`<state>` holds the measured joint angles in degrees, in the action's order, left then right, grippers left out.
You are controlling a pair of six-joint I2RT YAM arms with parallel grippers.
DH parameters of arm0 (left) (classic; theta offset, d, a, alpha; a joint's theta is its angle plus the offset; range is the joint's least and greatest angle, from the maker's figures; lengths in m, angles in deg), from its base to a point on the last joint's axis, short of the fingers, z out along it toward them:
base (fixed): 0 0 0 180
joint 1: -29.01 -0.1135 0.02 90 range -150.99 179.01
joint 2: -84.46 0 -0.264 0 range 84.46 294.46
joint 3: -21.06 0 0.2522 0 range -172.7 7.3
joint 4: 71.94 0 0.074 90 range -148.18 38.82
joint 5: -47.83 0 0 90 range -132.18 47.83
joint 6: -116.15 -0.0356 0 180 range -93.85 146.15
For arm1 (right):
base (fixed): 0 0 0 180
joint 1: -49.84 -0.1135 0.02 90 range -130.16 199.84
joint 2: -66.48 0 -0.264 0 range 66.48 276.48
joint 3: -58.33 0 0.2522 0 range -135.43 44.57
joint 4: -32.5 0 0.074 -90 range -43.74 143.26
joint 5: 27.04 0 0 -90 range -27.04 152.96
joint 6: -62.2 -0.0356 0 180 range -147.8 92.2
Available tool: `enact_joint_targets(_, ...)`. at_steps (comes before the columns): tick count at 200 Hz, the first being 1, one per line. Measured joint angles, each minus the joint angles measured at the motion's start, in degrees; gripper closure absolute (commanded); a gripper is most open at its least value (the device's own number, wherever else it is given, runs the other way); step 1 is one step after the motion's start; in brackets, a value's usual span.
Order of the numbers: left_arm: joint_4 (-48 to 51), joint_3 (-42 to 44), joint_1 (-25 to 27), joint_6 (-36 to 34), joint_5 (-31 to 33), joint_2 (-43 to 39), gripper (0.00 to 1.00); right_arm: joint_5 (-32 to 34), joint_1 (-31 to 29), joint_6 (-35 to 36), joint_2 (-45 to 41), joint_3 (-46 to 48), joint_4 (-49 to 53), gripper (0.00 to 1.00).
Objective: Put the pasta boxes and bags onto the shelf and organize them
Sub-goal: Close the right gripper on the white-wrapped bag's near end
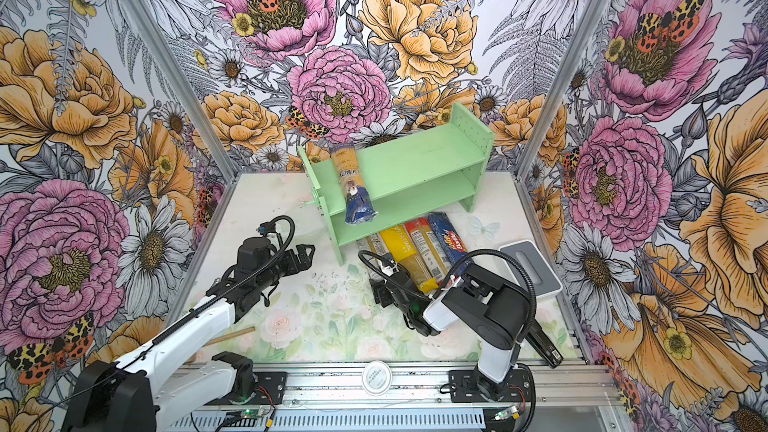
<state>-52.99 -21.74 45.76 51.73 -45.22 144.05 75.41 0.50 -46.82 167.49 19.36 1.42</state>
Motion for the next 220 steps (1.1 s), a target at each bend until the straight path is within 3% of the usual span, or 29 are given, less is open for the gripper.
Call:
enact_joint_targets(53, 0.1, 0.0, 0.0, 0.0, 0.0, -0.8, 0.01, 0.3, -0.6, -1.0, 0.0, 0.4, -0.9, 0.25)
enact_joint_targets(150, 0.1, 0.1, 0.0, 0.0, 0.0, -0.9, 0.01, 6.0, -2.8, -1.3, 2.6, 0.2, -3.9, 0.12)
enact_joint_targets(220, 0.2, 0.3, 0.0, 0.0, 0.0, -0.9, 0.01, 9.4, -3.3, -1.3, 5.2, 0.2, -6.8, 0.18)
